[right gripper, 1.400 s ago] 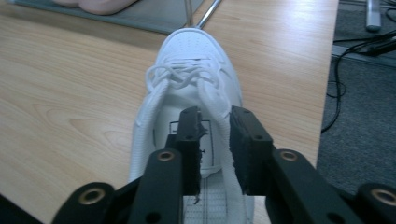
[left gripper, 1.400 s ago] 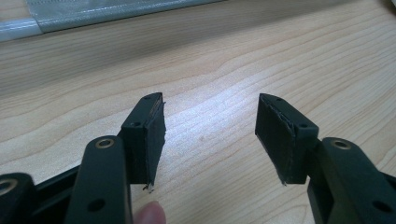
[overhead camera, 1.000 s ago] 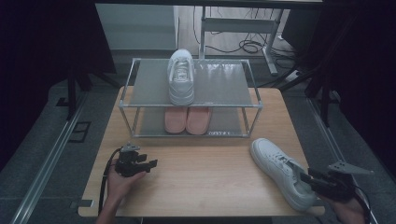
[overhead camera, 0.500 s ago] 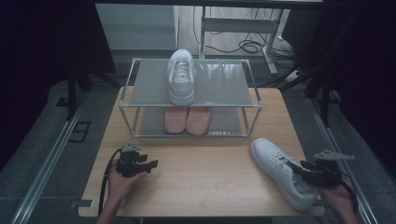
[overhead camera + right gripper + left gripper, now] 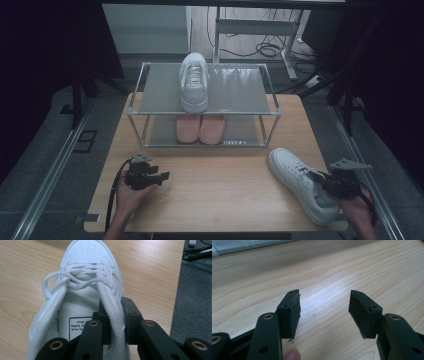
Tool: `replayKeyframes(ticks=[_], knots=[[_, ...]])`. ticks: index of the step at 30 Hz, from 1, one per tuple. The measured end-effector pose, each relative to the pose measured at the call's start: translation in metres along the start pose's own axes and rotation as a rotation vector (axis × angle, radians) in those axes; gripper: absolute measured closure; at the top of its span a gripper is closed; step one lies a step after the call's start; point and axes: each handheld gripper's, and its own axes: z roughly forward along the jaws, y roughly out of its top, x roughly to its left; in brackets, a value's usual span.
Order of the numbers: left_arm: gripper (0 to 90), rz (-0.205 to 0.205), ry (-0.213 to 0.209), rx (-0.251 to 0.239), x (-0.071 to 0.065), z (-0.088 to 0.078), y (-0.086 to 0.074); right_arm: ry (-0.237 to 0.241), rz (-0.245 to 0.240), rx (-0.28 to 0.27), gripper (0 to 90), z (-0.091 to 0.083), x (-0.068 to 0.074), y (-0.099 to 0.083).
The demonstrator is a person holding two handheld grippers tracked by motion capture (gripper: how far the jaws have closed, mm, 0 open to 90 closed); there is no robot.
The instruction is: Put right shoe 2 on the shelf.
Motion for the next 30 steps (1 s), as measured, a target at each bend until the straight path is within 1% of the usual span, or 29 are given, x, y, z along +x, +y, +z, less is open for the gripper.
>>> replayKeyframes(ticks=[7,9,12,16,20,23,27,30], knots=[[42.7,-0.004,-0.001,0.0,0.001,0.0,0.0,0.064,0.055,-0.068,80.7,-0.002,-0.002,-0.004],[42.7,-0.004,-0.001,0.0,0.001,0.0,0.0,0.08,0.076,-0.088,80.8,-0.003,-0.002,-0.005],[42.7,-0.003,-0.002,-0.002,0.001,-0.001,0.0,0.115,0.122,-0.118,80.8,-0.005,-0.005,-0.005],[42.7,-0.004,-0.002,-0.001,0.001,0.0,0.0,0.156,0.153,-0.159,80.7,-0.014,-0.004,-0.004],[42.7,-0.012,-0.015,-0.002,0.0,0.0,0.0,0.182,0.152,-0.196,80.7,-0.024,0.003,0.0],[42.7,-0.01,-0.015,-0.003,0.0,0.0,0.0,0.202,0.145,-0.222,80.7,-0.031,0.009,0.005],[42.8,-0.013,-0.017,-0.007,0.0,-0.001,0.0,0.223,0.13,-0.246,80.7,-0.037,0.018,0.012],[42.8,-0.012,-0.016,-0.007,0.0,-0.001,0.0,0.236,0.12,-0.258,80.7,-0.039,0.023,0.016]])
